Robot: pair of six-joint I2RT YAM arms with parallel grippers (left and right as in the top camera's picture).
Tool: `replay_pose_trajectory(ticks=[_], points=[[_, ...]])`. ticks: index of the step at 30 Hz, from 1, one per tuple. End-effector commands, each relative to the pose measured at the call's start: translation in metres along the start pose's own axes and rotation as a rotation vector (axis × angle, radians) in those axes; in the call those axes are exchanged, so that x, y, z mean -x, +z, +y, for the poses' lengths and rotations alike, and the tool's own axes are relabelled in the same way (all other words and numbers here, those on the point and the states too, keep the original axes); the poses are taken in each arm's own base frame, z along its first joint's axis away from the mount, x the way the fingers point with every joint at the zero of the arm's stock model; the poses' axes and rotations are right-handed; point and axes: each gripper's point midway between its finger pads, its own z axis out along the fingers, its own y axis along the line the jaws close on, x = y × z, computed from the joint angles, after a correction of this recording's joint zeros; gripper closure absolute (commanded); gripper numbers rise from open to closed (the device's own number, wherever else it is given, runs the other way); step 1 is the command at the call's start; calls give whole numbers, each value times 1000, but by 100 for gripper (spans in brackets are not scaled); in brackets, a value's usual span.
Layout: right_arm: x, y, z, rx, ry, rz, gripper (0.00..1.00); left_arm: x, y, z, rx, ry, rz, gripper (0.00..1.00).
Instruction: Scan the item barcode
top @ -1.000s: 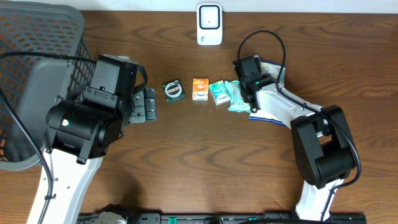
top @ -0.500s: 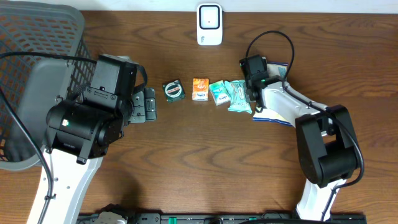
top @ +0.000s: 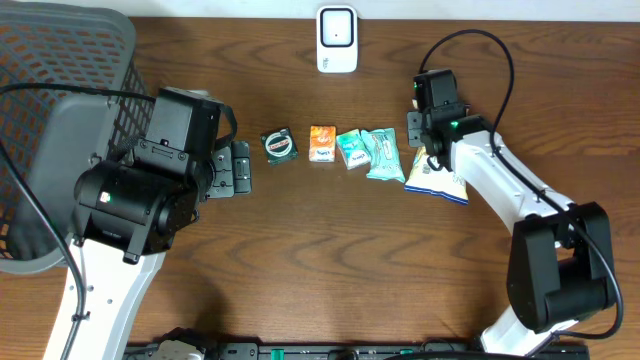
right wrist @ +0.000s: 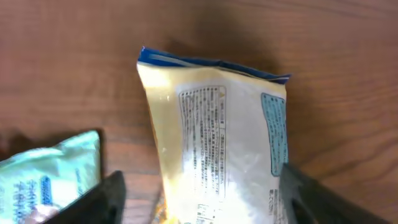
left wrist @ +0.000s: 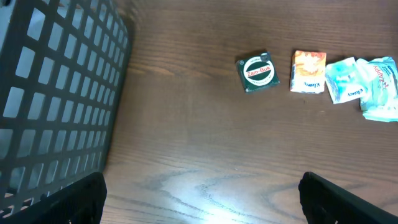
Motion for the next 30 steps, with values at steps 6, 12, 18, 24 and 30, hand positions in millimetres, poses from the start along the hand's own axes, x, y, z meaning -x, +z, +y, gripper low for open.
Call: replay_pose_trajectory(ticks=[6,12,18,24,30], points=[[-32,35,-21,-181,5,91,1,2,0,4,19,5,-5,2],[-50,53,-29,-251,-15,138,1,2,0,4,19,5,-5,2],[-67,67,-24,-201,-12,197,67,2,0,4,19,5,-5,2],[-67,70,7,-15,19,214,99,2,0,4,19,5,-5,2],[-37,47,23,119,59,148,99,2,0,4,19,5,-5,2]])
